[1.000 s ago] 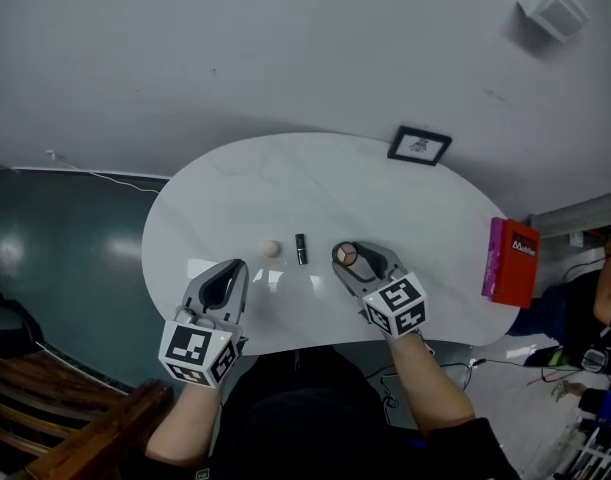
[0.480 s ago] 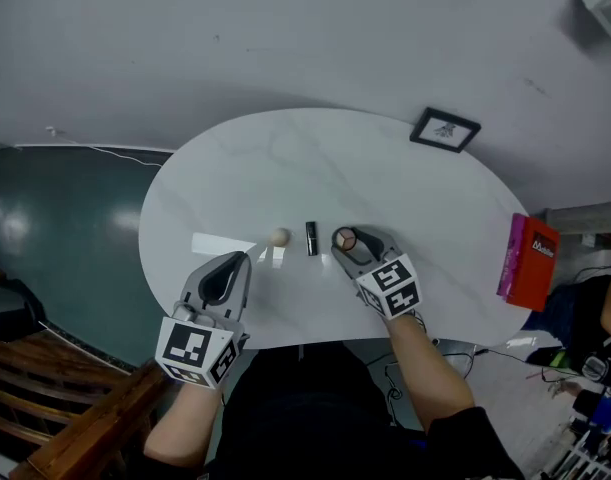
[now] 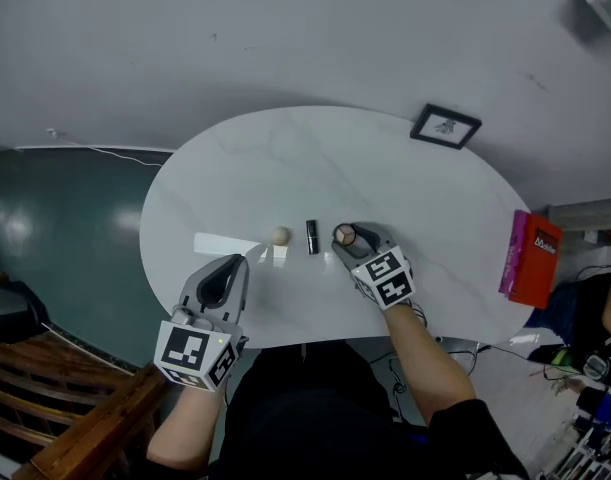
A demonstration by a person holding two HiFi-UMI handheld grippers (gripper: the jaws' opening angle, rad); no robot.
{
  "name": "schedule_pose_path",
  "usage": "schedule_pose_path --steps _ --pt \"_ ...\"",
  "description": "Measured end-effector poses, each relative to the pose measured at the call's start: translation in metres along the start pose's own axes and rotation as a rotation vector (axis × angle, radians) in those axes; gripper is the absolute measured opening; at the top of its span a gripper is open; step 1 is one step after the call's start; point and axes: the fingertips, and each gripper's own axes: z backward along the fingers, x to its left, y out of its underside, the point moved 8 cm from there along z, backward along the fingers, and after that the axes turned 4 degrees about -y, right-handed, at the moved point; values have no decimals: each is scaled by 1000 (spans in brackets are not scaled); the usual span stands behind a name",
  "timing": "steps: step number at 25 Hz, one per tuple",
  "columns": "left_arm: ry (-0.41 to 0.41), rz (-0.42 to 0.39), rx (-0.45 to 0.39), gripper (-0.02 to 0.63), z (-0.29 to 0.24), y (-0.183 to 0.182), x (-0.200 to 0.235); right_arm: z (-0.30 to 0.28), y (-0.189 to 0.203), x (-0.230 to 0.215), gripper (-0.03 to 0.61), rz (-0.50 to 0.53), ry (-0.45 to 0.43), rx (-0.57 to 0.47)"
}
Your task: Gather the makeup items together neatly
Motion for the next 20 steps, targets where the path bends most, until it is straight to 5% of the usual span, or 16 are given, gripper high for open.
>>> schedule_pose_path --steps 20 --pt "-15 -19 -89 26 49 -32 3 42 -12 12 215 -49 23 -10"
